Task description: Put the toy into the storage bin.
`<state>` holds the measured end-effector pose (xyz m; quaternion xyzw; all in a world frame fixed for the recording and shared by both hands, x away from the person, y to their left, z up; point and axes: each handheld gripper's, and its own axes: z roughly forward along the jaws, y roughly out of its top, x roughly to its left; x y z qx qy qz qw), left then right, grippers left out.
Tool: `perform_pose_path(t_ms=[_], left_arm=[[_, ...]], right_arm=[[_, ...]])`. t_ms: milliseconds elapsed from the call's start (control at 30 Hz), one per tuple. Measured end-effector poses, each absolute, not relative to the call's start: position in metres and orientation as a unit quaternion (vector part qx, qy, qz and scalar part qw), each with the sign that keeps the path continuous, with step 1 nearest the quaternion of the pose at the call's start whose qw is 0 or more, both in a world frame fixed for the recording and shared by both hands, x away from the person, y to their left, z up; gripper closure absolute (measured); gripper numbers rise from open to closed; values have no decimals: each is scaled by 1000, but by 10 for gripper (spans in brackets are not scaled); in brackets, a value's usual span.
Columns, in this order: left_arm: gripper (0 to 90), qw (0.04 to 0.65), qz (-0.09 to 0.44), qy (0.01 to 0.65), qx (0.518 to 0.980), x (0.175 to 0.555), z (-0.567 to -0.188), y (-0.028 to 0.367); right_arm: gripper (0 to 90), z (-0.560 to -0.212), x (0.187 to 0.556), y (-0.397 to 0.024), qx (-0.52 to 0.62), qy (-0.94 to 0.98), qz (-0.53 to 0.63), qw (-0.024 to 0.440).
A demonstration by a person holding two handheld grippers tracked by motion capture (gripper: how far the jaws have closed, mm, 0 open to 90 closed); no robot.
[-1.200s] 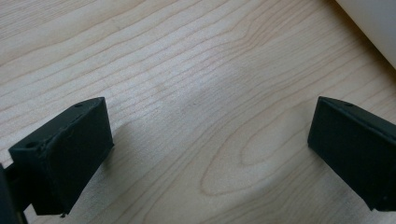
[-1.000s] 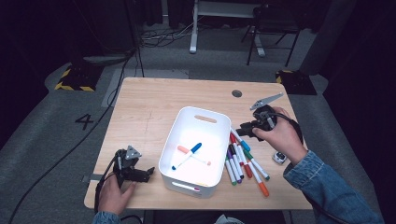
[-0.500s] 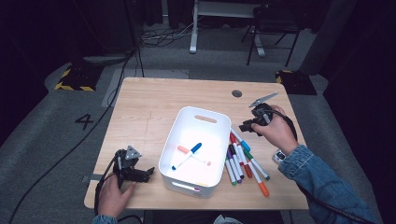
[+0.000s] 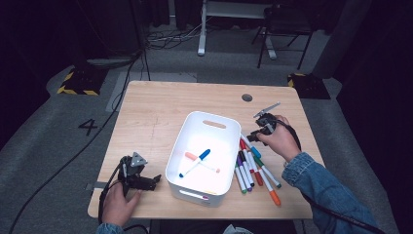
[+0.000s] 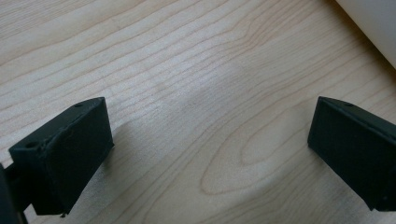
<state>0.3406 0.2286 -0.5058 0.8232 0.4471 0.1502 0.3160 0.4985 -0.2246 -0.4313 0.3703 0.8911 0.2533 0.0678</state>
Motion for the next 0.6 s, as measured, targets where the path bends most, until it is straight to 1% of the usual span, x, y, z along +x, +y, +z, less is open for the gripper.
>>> perform_pose_path(t_ms=[433,600], left_arm=[[1,315,153,447,824,341,-506,229],[1,315,151,447,823,341,-506,229]], right_arm=[[688,-457,504,-224,384,893,224,62],[724,-465,509,-226,389,894,212,60]])
